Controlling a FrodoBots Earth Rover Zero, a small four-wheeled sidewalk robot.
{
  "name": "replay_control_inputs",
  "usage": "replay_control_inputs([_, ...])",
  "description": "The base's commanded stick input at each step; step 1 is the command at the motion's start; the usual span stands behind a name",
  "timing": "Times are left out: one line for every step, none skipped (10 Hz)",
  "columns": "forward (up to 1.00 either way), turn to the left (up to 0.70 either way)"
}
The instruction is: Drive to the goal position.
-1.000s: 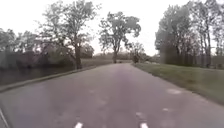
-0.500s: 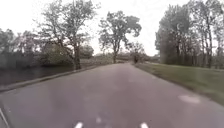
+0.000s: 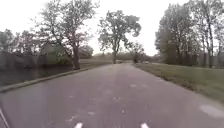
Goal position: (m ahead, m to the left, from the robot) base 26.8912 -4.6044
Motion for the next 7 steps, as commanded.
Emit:
replay_control_inputs([1.0,0.0])
replay_control_inputs([1.0,0.0])
replay_control_inputs([1.0,0.0])
replay_control_inputs([1.0,0.0])
replay_control_inputs([1.0,0.0])
replay_control_inputs([1.0,0.0])
replay_control_inputs([1.0,0.0])
